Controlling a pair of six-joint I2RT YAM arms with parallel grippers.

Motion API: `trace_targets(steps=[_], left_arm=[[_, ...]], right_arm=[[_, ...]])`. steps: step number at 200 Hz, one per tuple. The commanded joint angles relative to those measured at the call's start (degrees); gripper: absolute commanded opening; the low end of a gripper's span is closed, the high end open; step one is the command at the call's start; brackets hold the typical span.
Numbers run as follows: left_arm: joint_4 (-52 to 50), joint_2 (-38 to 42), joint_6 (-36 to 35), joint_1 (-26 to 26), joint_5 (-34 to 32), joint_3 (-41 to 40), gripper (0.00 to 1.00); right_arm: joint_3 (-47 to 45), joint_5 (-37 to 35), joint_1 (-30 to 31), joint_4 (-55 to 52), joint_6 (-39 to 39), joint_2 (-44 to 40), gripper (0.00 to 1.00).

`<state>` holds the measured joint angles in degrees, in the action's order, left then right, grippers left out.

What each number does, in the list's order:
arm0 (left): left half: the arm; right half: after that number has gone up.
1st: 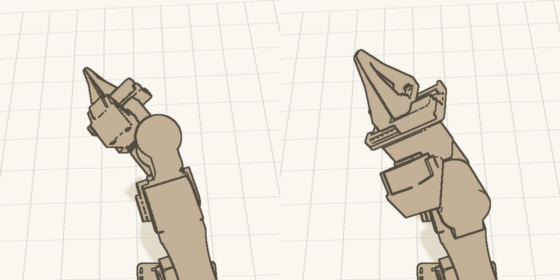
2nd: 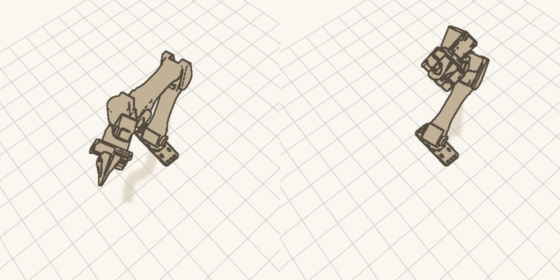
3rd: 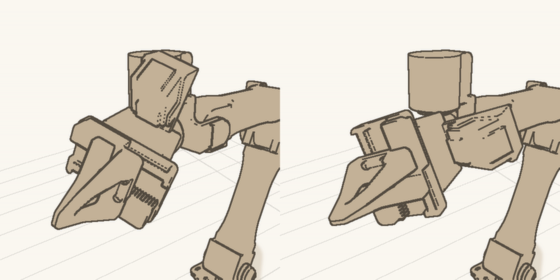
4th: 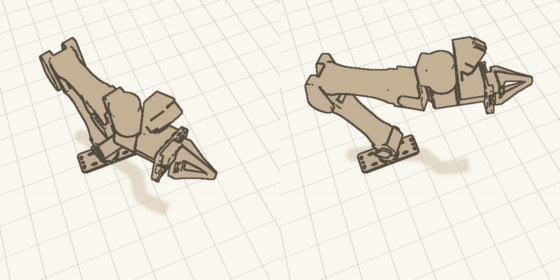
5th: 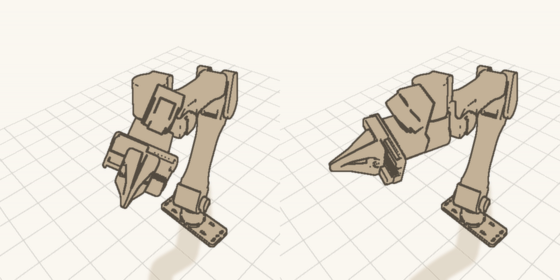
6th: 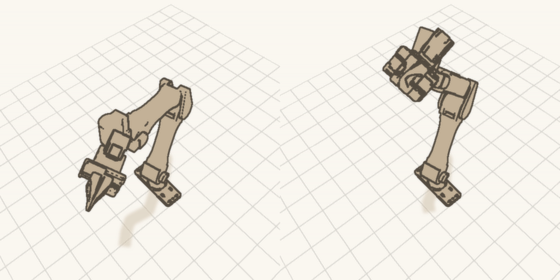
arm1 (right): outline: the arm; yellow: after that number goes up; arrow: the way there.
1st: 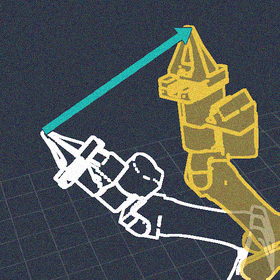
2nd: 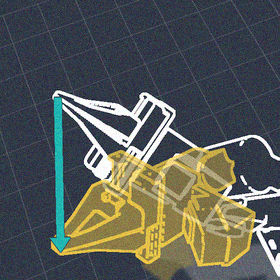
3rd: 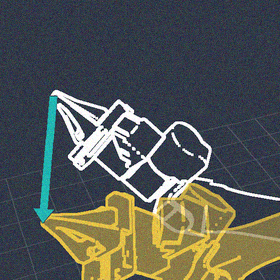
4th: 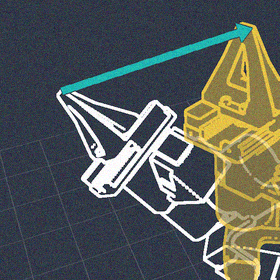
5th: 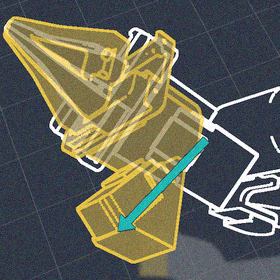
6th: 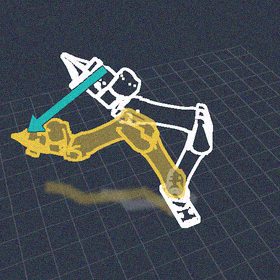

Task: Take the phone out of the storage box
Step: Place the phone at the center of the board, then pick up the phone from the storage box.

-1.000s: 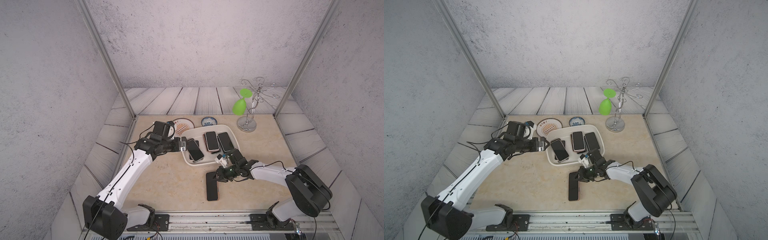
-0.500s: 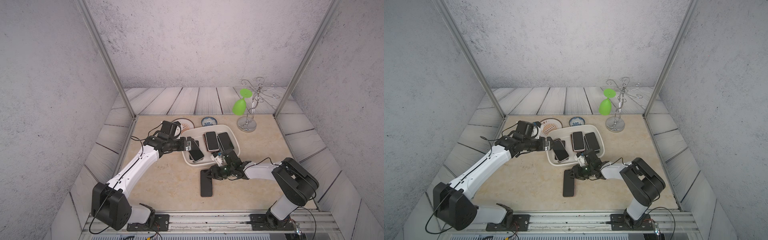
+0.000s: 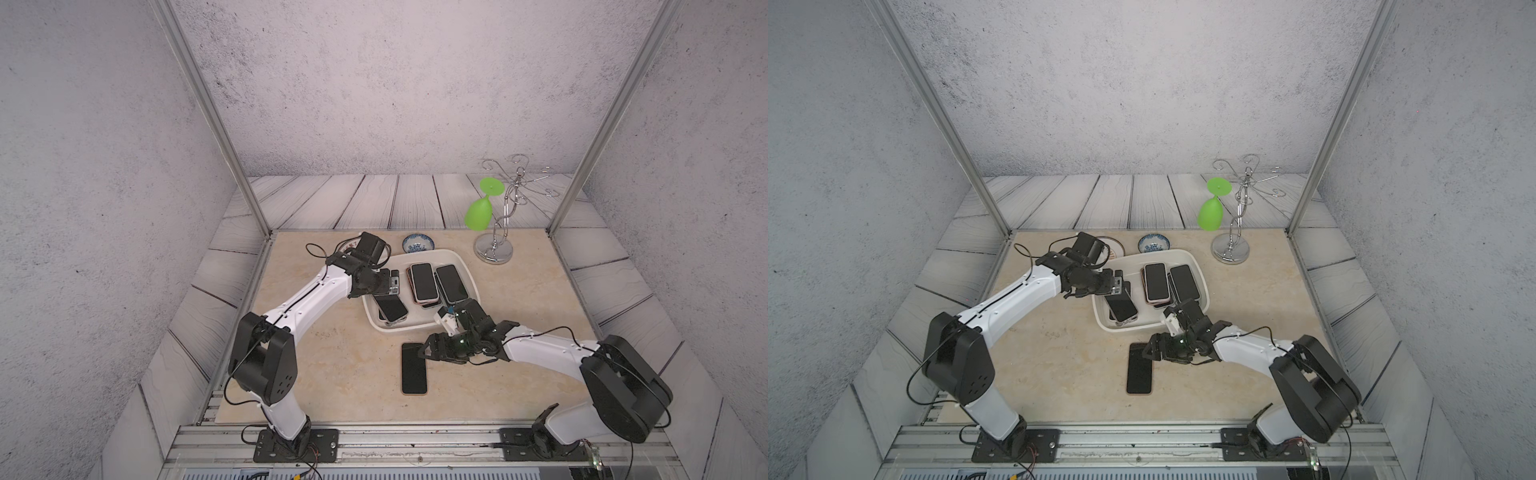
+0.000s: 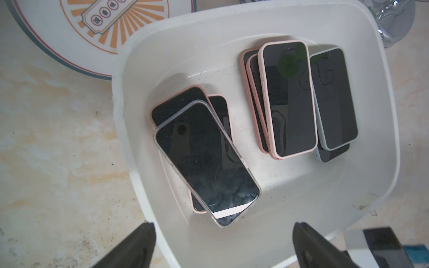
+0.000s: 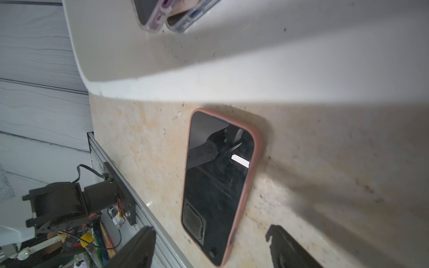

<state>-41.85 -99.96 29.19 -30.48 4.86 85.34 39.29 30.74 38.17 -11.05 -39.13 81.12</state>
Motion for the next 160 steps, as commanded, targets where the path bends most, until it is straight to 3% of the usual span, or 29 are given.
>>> trace_targets(steps=[1, 61, 160], left_arm=[[-8.5, -5.6, 1.5, -0.6, -4.9, 5.8, 0.98], [-5.0, -13.0, 11.1, -0.9, -6.8, 7.2, 0.98], [-6.0, -21.3, 13.4, -0.9, -5.9, 10.9, 0.98]], right_arm=[[2.2, -5.7, 0.0, -11.7, 5.0, -5.1, 0.84], [9.1, -6.5, 0.0, -18.0, 10.6, -6.6, 0.85], [9.5, -7.0, 0.0, -17.9, 13.8, -8.0, 0.85]])
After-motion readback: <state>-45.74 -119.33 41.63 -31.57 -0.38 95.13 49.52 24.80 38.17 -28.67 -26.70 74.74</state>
